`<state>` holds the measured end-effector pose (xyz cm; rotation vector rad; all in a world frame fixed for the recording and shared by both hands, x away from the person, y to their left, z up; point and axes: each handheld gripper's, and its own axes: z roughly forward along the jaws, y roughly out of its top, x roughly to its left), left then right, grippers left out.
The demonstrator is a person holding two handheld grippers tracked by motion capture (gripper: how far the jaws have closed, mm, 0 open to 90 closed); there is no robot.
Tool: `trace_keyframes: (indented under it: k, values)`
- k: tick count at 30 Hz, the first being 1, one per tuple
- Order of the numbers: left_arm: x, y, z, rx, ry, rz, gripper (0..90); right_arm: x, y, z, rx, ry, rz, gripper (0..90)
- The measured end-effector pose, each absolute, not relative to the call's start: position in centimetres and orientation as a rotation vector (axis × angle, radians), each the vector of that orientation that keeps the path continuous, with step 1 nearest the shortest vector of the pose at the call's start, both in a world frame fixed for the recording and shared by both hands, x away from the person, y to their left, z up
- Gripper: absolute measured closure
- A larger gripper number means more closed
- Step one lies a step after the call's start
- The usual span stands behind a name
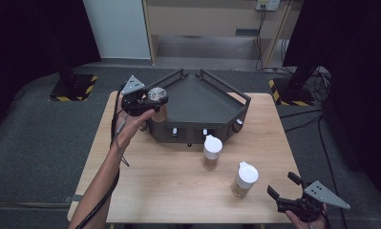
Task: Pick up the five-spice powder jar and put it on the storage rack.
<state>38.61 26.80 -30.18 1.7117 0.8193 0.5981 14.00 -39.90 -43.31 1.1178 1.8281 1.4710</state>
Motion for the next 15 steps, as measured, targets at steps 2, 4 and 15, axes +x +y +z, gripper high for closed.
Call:
trace_keyframes:
  k: [2,4,15]
  values:
    - [39.0,26.5,-30.2,1.704,0.832,0.611,33.6,14.0,-39.9,-43.3,1.119,1.828,1.473,4.0]
    - [39.4,26.2,-30.3,1.691,0.848,0.615,33.6,14.0,-40.0,-43.3,1.119,1.828,1.475,4.0]
    - [40.8,24.8,-30.8,1.667,0.922,0.675,33.6,14.0,-40.0,-43.4,1.120,1.827,1.480,4.1]
